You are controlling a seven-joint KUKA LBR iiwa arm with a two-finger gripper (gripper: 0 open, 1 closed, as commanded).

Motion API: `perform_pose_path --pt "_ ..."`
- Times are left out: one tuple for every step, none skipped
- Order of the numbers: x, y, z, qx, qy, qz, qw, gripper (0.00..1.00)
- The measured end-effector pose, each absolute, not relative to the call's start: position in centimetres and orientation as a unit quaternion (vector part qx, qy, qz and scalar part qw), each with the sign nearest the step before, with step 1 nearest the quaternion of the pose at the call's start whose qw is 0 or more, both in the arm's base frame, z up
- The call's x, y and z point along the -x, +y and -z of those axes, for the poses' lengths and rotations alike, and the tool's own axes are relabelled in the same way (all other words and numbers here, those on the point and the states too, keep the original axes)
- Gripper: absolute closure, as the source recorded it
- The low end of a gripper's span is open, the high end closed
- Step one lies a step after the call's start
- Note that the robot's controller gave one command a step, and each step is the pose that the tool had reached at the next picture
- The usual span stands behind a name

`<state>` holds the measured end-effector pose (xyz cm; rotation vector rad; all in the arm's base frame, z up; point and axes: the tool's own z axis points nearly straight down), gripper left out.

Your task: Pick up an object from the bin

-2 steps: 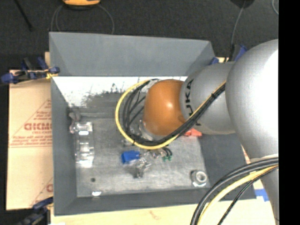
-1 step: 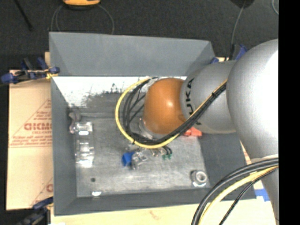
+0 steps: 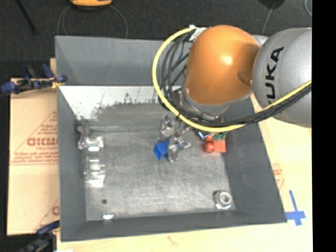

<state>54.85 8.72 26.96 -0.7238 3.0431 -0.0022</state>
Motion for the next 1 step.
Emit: perform_pose_path --pt "-51.36 17.85 -30.13 0.295 0.955 -0.001 0.004 1.00"
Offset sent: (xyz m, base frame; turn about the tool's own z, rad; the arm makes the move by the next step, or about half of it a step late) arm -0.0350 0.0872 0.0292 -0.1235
